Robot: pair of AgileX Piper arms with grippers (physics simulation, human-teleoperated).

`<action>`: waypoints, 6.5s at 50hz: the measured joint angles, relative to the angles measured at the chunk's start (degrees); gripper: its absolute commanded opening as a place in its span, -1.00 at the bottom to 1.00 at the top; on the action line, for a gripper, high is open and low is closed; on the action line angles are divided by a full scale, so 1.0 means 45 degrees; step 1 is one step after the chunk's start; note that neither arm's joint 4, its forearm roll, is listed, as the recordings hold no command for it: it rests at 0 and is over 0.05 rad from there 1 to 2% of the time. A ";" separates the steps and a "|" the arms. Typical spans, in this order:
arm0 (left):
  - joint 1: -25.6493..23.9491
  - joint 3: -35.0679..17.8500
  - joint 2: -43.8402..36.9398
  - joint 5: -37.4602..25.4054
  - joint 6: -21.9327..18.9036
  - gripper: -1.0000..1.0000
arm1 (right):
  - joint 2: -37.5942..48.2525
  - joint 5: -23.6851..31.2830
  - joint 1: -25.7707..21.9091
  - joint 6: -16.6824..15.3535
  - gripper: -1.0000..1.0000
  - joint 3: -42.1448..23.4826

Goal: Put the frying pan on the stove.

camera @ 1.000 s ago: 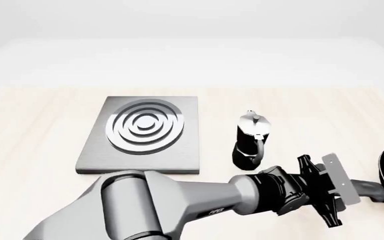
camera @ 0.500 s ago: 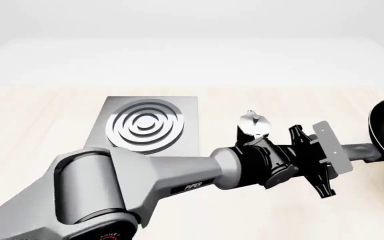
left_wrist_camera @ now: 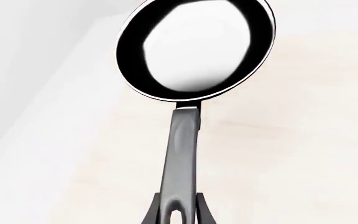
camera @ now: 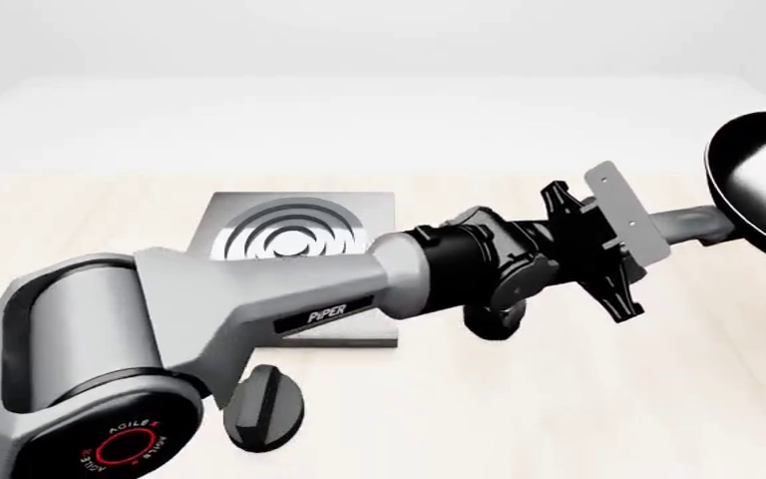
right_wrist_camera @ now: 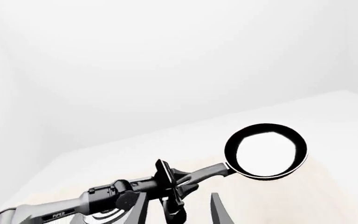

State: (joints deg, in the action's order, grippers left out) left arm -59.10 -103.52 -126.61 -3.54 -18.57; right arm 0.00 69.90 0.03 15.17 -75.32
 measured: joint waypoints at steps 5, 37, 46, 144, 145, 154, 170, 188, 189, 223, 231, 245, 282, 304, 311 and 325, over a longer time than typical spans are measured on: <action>0.0216 0.0440 0.0521 0.0097 0.0034 -1.00 | 0.0000 0.0000 -0.0004 -0.0079 1.00 -0.0031; 0.1563 0.3776 0.4304 0.0488 0.0172 -1.00 | 0.0000 0.0000 -0.0044 -0.0484 1.00 -0.0223; 0.1952 0.4395 0.5219 0.0359 0.0181 -1.00 | 0.0000 0.0000 -0.0044 -0.0558 1.00 -0.0274; 0.6189 1.5029 1.6219 -0.0191 0.1097 -1.00 | 0.0000 0.0000 -0.0061 -0.0849 1.00 -0.0562; 0.6237 1.5112 1.6388 -0.0285 0.1094 -1.00 | 0.0000 0.0000 -0.0064 -0.0853 1.00 -0.0564; 0.6609 1.5881 1.7754 -0.0956 0.1111 -1.00 | 0.0000 0.0000 -0.0085 -0.0890 1.00 -0.0578; 0.7197 1.6928 1.9879 -0.2086 0.1319 -1.00 | 0.0000 0.0000 -0.0098 -0.0932 1.00 -0.0577; 0.7933 1.8483 2.1525 -0.2335 0.1814 -1.00 | 0.0000 0.0000 -0.0123 -0.0961 1.00 -0.0586; 0.7961 1.8552 2.1594 -0.2348 0.1835 -1.00 | 0.0000 0.0000 -0.0123 -0.0963 1.00 -0.0585; 0.8838 2.0330 2.2588 -0.1971 0.2271 -1.00 | 0.0000 0.0000 -0.0123 -0.0982 1.00 -0.0549; 0.8942 2.0649 2.2605 -0.1770 0.2271 -1.00 | 0.0000 0.0000 -0.0121 -0.0982 1.00 -0.0537; 0.9065 2.1216 2.2587 -0.1291 0.2194 -1.00 | 0.0000 0.0000 -0.0112 -0.0986 1.00 -0.0514; 0.9618 2.2511 1.9557 0.2572 0.1773 -1.00 | 0.0000 0.0000 -0.0045 -0.0914 1.00 -0.0430; 1.0102 2.3006 1.7637 0.4785 0.1649 -1.00 | 0.0000 0.0000 -0.0025 -0.0896 1.00 -0.0431; 1.0166 2.3005 1.7153 0.5278 0.1664 -1.00 | 0.0000 0.0000 -0.0018 -0.0902 1.00 -0.0438; 1.0255 2.3005 1.6035 0.6212 0.1638 -1.00 | 0.0000 0.0000 -0.0012 -0.0914 1.00 -0.0448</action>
State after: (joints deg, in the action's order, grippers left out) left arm -12.96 0.00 -54.45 24.41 -11.20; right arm 0.00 69.90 -0.02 11.06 -77.33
